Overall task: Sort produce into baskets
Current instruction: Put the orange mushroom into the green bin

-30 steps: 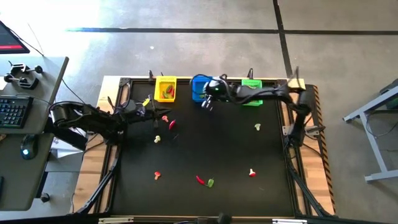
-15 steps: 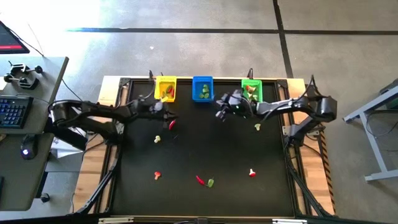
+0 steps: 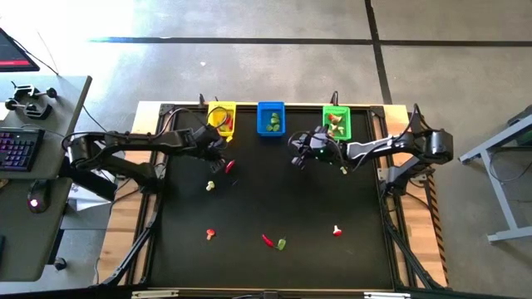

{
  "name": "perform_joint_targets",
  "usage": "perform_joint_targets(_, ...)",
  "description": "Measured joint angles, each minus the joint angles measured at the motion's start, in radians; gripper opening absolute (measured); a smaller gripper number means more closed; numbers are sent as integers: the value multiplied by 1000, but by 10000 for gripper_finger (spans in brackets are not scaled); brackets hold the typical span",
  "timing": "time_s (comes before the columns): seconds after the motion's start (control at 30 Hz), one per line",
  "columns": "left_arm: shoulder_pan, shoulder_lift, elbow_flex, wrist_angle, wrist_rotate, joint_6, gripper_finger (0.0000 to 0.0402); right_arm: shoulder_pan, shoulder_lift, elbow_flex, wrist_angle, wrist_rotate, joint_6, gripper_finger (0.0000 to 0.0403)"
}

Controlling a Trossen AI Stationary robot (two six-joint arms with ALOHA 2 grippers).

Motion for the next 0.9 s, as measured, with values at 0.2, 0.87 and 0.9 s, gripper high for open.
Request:
perform_joint_targets(0.2, 0, 0, 0, -51, -111, -42, 92, 0, 0, 0, 24, 0, -29, 0)
perform_joint_targets(0.87, 1, 72, 3, 1, -49, 28, 93, 0, 0, 1, 31, -5, -40, 0)
perform_joint_targets(0.9, 1, 72, 3, -1, -48, 29, 88, 0, 0, 1, 31, -5, -40, 0)
